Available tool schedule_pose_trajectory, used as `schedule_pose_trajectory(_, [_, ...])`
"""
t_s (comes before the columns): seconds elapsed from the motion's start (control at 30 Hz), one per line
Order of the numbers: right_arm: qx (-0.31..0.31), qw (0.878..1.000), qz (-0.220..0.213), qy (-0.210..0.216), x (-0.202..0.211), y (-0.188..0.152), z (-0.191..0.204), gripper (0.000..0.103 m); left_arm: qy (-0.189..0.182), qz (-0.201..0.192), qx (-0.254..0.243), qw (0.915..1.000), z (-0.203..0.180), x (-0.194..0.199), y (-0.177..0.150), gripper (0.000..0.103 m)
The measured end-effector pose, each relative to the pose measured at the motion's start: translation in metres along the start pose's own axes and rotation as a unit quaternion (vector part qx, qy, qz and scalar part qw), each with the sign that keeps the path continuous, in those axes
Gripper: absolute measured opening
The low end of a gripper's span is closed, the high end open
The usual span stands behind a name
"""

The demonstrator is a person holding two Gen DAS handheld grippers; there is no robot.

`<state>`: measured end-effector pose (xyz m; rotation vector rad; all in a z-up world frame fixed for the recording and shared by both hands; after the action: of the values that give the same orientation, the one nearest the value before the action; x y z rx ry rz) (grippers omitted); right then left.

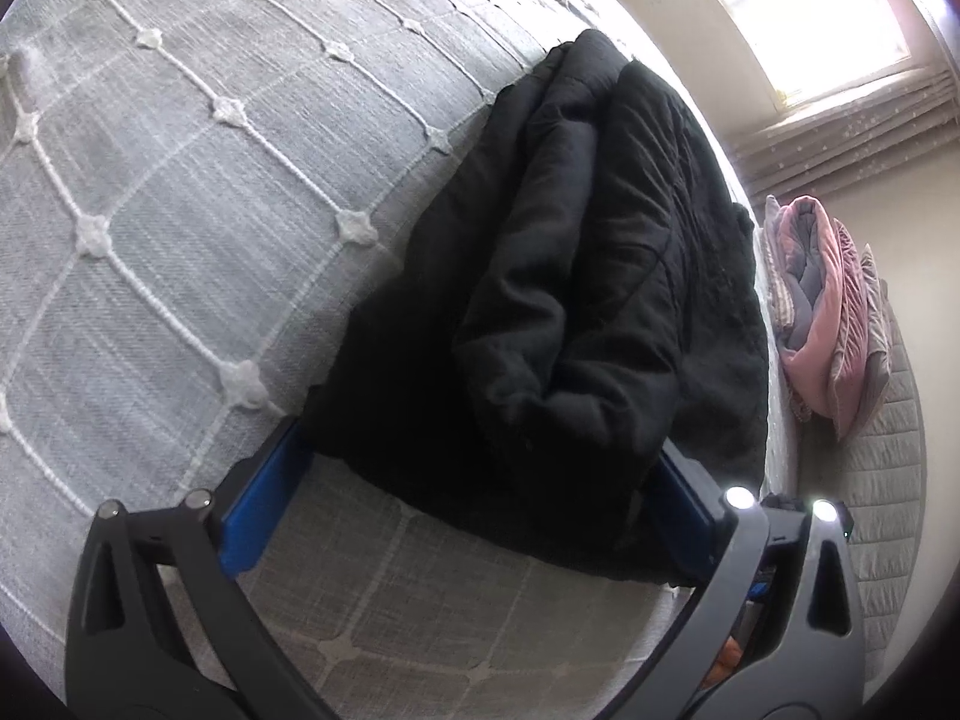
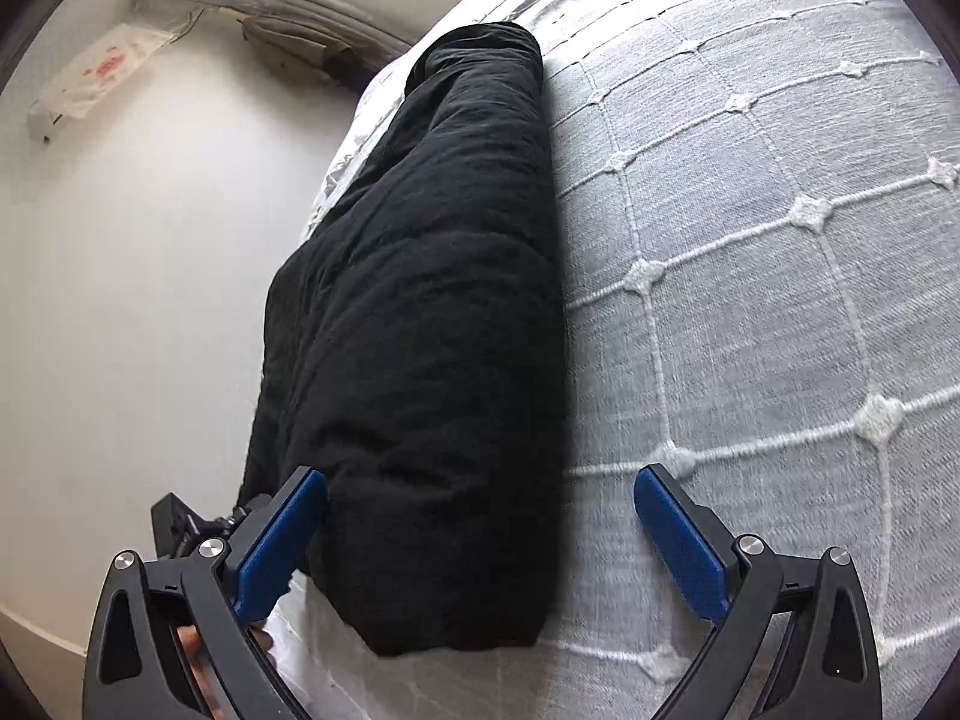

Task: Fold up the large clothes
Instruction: 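Close both grippers on the folded coat bundle, then lift the coat bundle with both grippers and carry it toward the headboard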

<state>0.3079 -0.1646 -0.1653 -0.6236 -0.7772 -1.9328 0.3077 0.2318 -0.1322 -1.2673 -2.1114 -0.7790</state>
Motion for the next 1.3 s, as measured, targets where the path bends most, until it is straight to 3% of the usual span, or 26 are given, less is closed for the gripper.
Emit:
schedule_pose_trajectory(0.23, [-0.029,0.999,0.002,0.021,-0.015,0.016,0.004,0.103,-0.005,0.006,-0.004,1.0000,-0.004,-0.007,0.006,0.103])
schedule_pose_trajectory(0.37, [-0.023,1.000,-0.003,0.008,-0.024,0.028,0.009,0.103,-0.004,-0.001,0.001,1.0000,-0.005,-0.009,0.009,0.103])
schedule_pose_trajectory(0.47, [-0.016,1.000,-0.003,0.012,-0.031,0.036,0.015,0.093,-0.006,-0.024,-0.002,0.9997,-0.009,-0.008,0.008,0.087])
schedule_pose_trajectory(0.53, [-0.022,1.000,-0.002,0.008,-0.036,0.036,0.017,0.085,-0.012,-0.040,-0.006,0.9991,-0.014,-0.005,0.006,0.069])
schedule_pose_trajectory(0.63, [0.022,0.999,-0.020,-0.031,-0.033,0.032,0.030,0.069,-0.012,-0.063,-0.017,0.9978,-0.022,0.001,0.003,0.057])
schedule_pose_trajectory(0.7, [0.062,0.996,-0.036,-0.051,-0.025,0.029,0.043,0.059,-0.016,-0.079,-0.032,0.9963,-0.030,0.007,0.002,0.053])
schedule_pose_trajectory(0.87, [0.131,0.987,-0.055,-0.069,-0.006,0.028,0.063,0.052,-0.051,-0.087,-0.045,0.9939,-0.044,0.016,-0.005,0.049])
schedule_pose_trajectory(1.07, [0.223,0.961,-0.107,-0.126,0.033,0.020,0.083,0.049,-0.081,-0.095,-0.078,0.9892,-0.093,0.020,-0.020,0.046])
schedule_pose_trajectory(1.3, [0.301,0.920,-0.163,-0.189,0.084,0.016,0.101,0.047,-0.099,-0.093,-0.190,0.9723,-0.209,0.015,-0.063,0.045])
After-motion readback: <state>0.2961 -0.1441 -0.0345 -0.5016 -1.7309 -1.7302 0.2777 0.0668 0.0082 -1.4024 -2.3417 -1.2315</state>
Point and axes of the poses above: each gripper's, at about its wrist camera, not at the fingertips, and x roughly against the way its jaws point, z to its left, y to its top, the point moved 5 cm from there along -x, roughly the way its jaws point, and after that the axes turned 7 degrees about -y, right-handed, at the moved point
